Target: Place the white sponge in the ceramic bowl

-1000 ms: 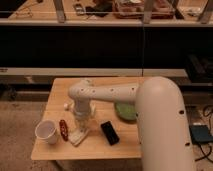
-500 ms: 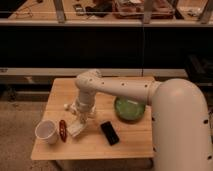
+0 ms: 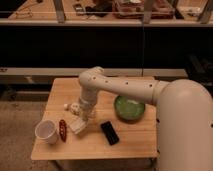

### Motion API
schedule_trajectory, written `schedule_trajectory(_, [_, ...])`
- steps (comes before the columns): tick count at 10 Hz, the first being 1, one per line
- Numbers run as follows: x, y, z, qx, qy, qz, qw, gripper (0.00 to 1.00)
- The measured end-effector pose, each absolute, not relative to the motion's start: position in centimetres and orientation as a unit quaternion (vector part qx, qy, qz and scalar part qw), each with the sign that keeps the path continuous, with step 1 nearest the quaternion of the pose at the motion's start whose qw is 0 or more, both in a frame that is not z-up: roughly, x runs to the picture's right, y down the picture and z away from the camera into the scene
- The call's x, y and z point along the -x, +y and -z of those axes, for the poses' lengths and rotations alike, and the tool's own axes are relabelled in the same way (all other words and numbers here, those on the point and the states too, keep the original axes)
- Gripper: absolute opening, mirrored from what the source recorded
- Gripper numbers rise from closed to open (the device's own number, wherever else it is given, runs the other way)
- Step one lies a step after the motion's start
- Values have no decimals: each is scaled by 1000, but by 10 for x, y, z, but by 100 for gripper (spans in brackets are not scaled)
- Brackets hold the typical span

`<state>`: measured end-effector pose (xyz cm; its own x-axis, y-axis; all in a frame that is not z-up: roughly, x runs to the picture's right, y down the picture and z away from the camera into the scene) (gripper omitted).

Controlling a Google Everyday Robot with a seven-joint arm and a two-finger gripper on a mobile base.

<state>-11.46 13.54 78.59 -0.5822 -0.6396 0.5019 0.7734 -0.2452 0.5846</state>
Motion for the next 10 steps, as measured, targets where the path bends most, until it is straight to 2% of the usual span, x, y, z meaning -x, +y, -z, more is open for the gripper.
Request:
schedule_trajectory(3, [91, 128, -797, 107, -395, 784, 467, 0])
schedule_trajectory(6, [-19, 91, -825, 174, -299, 754, 559, 0])
schedule_trajectory(10, [-87, 55, -825, 184, -222, 710, 643, 0])
